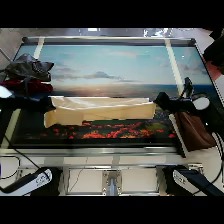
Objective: Fold the shirts.
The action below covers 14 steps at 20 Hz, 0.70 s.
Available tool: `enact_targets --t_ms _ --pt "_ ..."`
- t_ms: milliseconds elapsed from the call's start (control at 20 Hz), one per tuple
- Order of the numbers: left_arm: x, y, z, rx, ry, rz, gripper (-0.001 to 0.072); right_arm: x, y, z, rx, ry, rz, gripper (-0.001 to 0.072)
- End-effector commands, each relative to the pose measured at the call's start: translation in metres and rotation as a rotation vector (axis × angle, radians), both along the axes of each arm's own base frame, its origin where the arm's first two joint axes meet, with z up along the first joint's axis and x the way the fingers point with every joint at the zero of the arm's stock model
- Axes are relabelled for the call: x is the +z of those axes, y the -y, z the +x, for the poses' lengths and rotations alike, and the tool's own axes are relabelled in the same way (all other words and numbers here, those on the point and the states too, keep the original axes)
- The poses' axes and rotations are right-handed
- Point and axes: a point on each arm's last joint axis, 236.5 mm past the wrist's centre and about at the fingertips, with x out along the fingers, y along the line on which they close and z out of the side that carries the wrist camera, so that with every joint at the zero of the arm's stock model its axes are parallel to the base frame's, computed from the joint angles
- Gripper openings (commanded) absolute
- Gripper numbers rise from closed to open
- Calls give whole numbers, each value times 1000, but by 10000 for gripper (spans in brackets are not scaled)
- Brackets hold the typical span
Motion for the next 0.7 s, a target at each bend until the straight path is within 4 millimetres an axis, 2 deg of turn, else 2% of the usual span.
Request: enact_targets --t_ms 0,50,150,300,450,500,550,600,650 --pt "-19 -17 79 12 86 187 11 -34 4 33 24 -58 -36 13" --pt "-21 -19 97 2 114 222 11 -44 8 40 20 -69 -51 13" --pt "-36 -15 116 -22 107 234 12 -61 11 49 6 -92 -56 13" --pt "-71 -6 118 -49 39 226 13 -84 13 49 4 -137 -60 14" --pt "-101 -2 113 -63 -23 217 15 -95 13 48 41 -139 -83 16" --pt "-106 -2 112 -65 -34 216 29 -94 13 49 40 -135 -85 34" --pt "-107 -2 112 -65 -36 216 38 -93 13 50 39 -132 -83 217" --pt "-104 -2 112 -64 -29 216 183 -90 12 50 44 -133 -78 385" --pt "-98 -3 114 -60 -17 218 519 -83 11 51 57 -128 -77 415"
